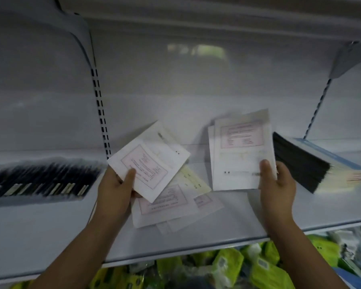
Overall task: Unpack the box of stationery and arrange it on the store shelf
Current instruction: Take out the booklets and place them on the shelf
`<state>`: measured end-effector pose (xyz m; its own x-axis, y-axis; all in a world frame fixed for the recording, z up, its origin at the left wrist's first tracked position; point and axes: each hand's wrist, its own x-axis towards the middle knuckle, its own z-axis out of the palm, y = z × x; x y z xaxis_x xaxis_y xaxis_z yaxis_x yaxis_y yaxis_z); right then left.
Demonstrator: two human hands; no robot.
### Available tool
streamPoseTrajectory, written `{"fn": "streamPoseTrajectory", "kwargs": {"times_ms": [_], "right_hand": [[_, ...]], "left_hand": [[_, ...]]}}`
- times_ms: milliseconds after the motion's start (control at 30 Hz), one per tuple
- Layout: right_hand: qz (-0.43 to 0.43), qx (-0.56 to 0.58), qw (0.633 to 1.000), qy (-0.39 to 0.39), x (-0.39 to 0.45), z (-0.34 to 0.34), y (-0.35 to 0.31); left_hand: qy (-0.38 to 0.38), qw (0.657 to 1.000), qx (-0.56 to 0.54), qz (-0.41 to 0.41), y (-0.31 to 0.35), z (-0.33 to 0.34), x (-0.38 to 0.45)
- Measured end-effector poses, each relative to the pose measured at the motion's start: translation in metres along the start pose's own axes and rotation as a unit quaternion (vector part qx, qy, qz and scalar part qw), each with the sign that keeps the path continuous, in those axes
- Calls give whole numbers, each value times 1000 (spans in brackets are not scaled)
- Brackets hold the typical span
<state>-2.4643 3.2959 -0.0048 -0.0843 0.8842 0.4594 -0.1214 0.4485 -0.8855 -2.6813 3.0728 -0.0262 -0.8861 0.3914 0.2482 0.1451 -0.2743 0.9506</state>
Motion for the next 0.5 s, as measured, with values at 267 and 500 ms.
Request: {"fn": "streamPoseTrajectory", "kwargs": {"times_ms": [267, 500], "right_hand": [[138, 201, 963, -113, 21, 8, -7], [120, 6, 919, -377, 31, 58, -1]], "left_hand": [[-31, 998, -2, -59, 19, 8, 4], [-121, 970, 139, -159, 35, 23, 47]]}}
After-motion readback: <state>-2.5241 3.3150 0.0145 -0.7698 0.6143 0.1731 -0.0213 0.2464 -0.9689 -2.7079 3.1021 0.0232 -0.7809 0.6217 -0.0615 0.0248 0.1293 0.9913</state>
